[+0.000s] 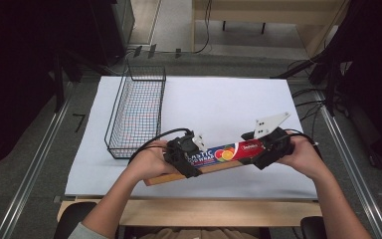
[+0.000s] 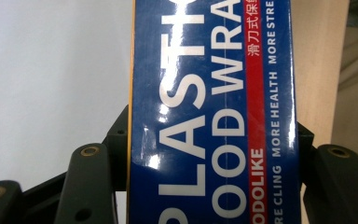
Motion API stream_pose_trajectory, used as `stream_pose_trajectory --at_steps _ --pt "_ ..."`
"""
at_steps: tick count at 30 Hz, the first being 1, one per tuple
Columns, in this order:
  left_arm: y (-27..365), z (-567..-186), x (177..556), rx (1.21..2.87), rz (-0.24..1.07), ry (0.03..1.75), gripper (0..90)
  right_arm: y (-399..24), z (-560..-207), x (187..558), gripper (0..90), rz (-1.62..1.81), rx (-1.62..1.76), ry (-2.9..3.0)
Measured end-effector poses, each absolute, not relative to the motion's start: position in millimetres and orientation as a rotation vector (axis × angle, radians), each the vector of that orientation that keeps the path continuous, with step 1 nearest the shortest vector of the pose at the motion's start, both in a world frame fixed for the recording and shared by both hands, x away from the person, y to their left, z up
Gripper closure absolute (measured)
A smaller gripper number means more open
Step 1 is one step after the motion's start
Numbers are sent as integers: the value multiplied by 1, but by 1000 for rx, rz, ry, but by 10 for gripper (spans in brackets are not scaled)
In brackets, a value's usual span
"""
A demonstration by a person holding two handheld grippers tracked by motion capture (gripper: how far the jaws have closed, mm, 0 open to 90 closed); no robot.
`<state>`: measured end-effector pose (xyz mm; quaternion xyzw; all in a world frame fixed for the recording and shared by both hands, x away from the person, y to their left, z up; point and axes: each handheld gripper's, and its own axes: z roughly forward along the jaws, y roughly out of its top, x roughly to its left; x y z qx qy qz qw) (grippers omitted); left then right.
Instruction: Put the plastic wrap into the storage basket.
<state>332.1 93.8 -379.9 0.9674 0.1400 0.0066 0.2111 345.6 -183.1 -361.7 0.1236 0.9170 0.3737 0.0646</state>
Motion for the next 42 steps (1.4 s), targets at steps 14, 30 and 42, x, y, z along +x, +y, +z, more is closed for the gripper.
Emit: stream_pose_trajectory --at_steps 14,30,42 --pt "111 -370 341 2670 86 540 407 -206 -364 337 204 1168 499 2657" --pt "129 -351 346 2595 126 680 407 -200 -393 326 205 1144 535 2697" --pt "141 -340 348 2521 182 812 406 -191 -425 339 205 1084 710 2647"
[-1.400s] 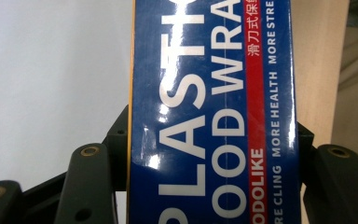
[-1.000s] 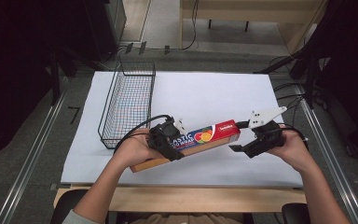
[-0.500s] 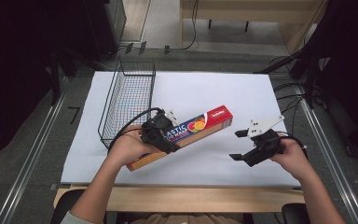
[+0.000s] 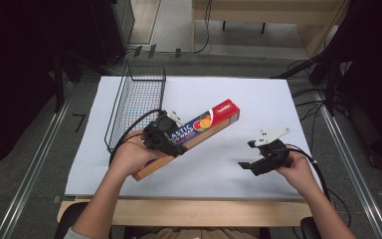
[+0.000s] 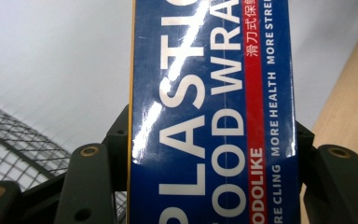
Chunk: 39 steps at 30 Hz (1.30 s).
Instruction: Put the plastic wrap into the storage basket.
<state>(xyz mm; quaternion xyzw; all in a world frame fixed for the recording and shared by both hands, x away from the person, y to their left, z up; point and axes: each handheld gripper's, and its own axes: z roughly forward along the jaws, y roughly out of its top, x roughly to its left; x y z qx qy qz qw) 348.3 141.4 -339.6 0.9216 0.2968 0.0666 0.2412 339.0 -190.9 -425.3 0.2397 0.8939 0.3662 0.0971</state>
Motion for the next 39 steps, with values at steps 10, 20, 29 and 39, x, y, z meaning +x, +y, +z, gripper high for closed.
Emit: stream_pose_trajectory --at_steps 10,20,29,39 --pt "161 -328 352 2477 220 900 405 -176 -442 341 204 1012 673 2712" --pt "183 -318 360 2417 247 1017 405 -176 -444 344 205 991 703 2683" --pt "199 -313 375 2382 275 1124 405 -175 -448 348 205 970 712 2707" --pt "209 -307 391 2366 283 1196 405 -175 -448 350 205 964 725 2708"
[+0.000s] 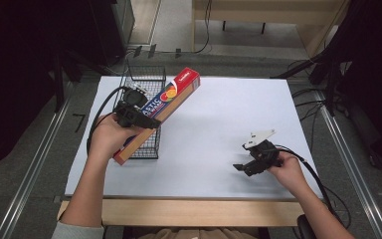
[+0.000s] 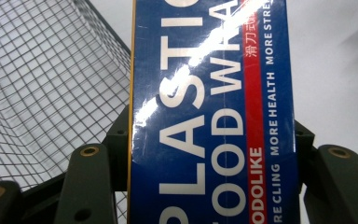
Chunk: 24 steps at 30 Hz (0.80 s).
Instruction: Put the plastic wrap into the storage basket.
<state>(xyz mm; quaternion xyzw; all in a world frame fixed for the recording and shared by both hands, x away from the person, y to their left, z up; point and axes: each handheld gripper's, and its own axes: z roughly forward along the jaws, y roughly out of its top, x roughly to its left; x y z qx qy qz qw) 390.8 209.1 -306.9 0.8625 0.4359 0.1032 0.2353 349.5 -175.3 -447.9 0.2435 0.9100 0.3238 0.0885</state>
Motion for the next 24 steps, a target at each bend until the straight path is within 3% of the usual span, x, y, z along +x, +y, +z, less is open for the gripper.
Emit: stream_pose_trajectory --at_steps 24 --pt "235 -302 434 2184 372 1539 405 -174 -449 351 206 957 714 2719"
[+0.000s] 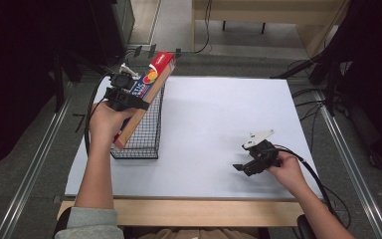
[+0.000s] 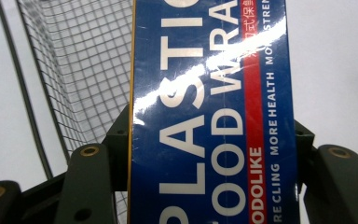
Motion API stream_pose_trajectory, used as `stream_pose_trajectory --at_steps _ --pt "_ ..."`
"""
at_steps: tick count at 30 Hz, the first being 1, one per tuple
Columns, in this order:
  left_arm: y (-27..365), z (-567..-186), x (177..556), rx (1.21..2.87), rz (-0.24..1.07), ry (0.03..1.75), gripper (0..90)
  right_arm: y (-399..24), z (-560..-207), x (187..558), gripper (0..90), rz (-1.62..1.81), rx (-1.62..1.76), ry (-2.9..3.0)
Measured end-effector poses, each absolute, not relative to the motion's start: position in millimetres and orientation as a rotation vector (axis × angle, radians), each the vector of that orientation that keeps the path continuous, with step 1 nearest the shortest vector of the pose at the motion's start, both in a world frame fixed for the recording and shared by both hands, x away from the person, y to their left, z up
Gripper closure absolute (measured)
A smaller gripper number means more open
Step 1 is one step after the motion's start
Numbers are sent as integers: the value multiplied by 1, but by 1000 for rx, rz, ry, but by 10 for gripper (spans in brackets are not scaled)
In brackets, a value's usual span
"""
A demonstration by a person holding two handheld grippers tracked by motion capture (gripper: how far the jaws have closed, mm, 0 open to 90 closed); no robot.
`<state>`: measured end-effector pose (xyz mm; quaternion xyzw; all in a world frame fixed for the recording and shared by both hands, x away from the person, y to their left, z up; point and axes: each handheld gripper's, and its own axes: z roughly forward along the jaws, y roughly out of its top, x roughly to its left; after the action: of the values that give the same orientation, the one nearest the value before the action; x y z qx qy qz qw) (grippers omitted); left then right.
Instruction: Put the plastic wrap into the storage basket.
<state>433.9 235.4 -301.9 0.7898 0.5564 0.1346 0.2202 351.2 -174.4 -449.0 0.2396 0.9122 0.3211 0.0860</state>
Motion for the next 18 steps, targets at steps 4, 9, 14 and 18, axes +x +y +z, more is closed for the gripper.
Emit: stream_pose_trajectory --at_steps 4,9,14,18 --pt "239 -306 441 2162 395 1603 405 -174 -449 351 206 962 717 2718" --pt "244 -312 451 2116 404 1684 405 -174 -449 350 206 963 715 2719" --pt "245 -316 456 2092 409 1719 405 -174 -448 350 206 963 713 2715" --pt "246 -321 461 2087 416 1757 404 -174 -448 349 206 961 709 2720"
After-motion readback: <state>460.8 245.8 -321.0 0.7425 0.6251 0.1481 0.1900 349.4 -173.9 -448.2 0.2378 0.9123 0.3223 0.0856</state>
